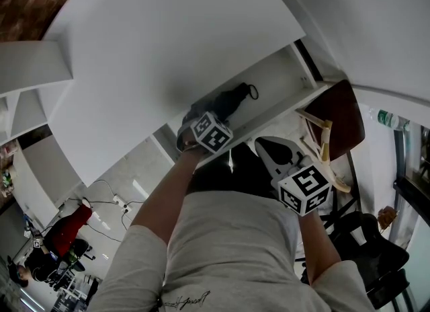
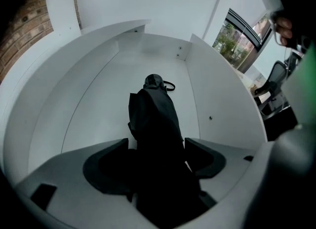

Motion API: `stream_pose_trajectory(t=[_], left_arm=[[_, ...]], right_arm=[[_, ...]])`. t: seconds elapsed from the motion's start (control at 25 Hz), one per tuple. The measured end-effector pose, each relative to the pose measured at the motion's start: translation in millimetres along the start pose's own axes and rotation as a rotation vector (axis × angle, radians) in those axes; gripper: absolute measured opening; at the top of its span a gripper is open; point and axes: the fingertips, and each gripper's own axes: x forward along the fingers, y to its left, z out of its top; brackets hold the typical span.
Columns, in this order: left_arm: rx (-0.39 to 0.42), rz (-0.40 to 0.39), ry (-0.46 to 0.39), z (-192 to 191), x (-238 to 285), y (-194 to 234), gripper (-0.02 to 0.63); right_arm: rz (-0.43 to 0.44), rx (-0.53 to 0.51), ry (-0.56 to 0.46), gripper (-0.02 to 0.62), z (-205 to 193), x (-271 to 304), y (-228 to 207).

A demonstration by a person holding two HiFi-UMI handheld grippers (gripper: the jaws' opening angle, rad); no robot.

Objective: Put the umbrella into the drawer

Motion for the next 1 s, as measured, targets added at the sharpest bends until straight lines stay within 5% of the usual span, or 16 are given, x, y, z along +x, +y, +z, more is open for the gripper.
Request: stream_pose_trajectory(t=[1.0], left_arm=[[-0.02, 0.045, -0.043, 3.2, -25.6, -1.8, 0.339]], right_arm=[[0.014, -0.05, -0.012, 0.028, 6.4, -4.7, 17.3]])
